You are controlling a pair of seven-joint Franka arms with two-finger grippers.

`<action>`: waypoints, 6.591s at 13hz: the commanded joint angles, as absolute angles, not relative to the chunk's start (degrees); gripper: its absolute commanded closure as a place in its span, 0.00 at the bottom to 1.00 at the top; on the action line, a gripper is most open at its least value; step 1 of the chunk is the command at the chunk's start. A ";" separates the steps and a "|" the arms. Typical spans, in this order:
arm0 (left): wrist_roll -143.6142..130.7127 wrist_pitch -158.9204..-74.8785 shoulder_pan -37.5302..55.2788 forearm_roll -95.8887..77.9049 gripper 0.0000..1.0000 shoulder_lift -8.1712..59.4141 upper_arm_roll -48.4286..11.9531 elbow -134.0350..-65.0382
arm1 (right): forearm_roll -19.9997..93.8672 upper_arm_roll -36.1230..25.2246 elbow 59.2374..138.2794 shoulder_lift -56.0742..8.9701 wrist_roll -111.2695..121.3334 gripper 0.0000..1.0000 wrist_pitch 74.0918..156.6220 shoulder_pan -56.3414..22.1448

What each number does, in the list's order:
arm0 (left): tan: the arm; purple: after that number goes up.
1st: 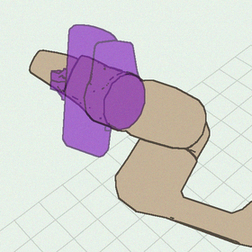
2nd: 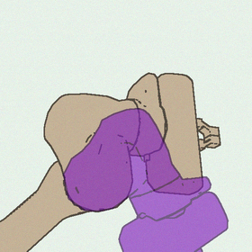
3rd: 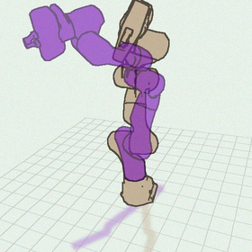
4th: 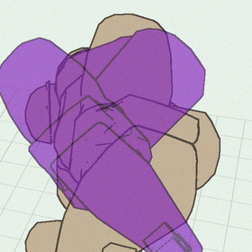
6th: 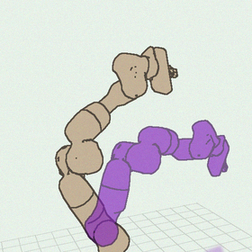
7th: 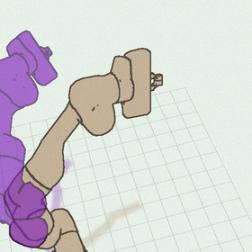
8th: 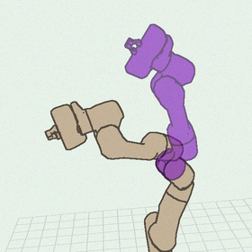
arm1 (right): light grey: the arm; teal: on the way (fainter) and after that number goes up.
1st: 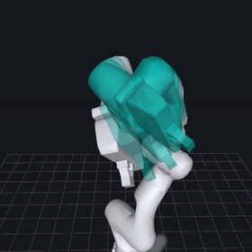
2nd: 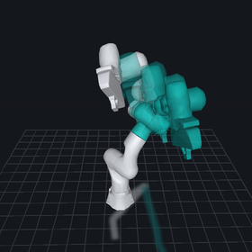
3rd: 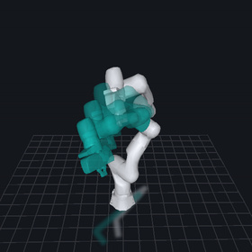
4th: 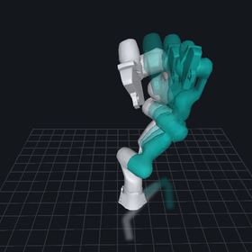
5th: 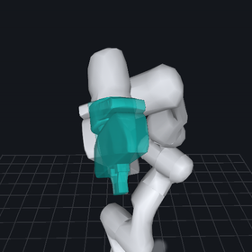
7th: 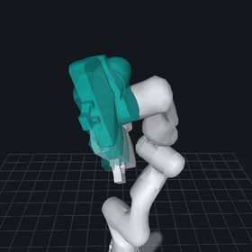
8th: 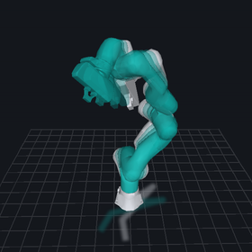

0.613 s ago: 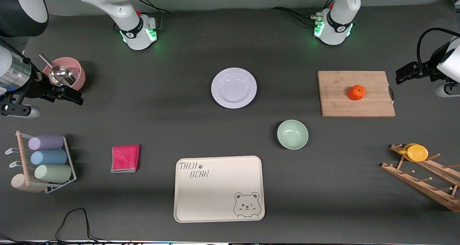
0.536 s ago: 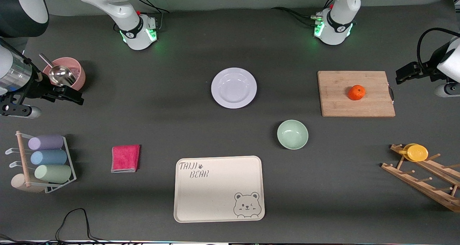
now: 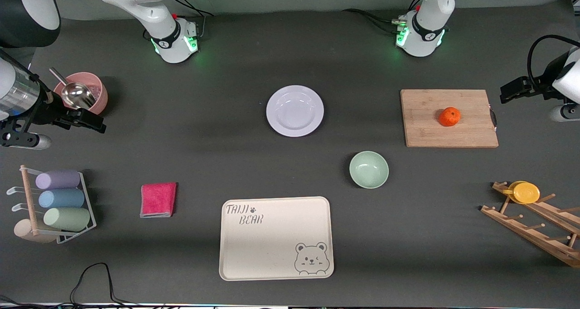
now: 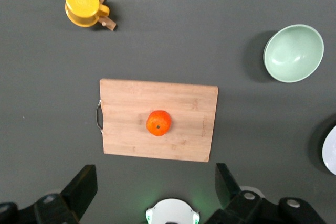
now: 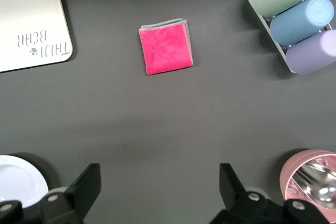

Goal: Place orange and plate with both arms
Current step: 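Reach the left gripper down toward the orange on the cutting board, then close the left gripper on the orange and lift it, then carry the orange with the left gripper over the white plate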

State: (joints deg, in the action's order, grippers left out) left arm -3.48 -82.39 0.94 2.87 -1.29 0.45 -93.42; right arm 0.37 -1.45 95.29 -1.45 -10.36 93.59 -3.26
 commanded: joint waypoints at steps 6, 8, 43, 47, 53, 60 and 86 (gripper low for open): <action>-2.55 -84.19 0.79 3.78 0.00 -14.65 1.49 -110.62 | 1.76 -2.11 98.17 -0.09 -9.05 0.00 95.80 -3.52; -2.46 -88.48 0.70 3.78 0.00 -21.06 3.24 -120.01 | 2.98 -2.20 98.52 -0.09 -9.05 0.00 96.15 -3.52; 0.45 -151.82 -1.94 3.34 1.00 -4.90 3.78 -156.63 | 5.27 -3.16 101.07 -0.70 -7.03 0.00 100.10 -3.43; -1.14 -122.08 0.26 3.34 1.00 -11.25 1.42 -139.20 | 5.27 -3.34 101.07 -0.70 -7.03 0.00 100.20 -3.43; -0.09 -85.65 2.98 3.25 1.00 -4.33 0.97 -102.45 | 8.70 -4.57 101.78 -1.40 -6.94 0.00 100.28 -3.08; -24.56 -82.97 5.27 -0.79 1.00 10.78 -14.30 -85.81 | 22.82 -7.02 105.63 -1.85 -6.94 0.00 100.02 -2.90; -69.35 -127.45 38.15 7.12 1.00 37.79 -20.21 -100.99 | 31.46 -9.93 110.92 -5.10 4.04 0.00 101.16 -3.16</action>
State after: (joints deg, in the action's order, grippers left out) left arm -68.51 -127.37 38.20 6.29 39.64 -20.79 -99.25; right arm 29.95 -9.79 110.29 -5.25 2.22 100.20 -3.01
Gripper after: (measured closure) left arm 0.286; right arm 0.000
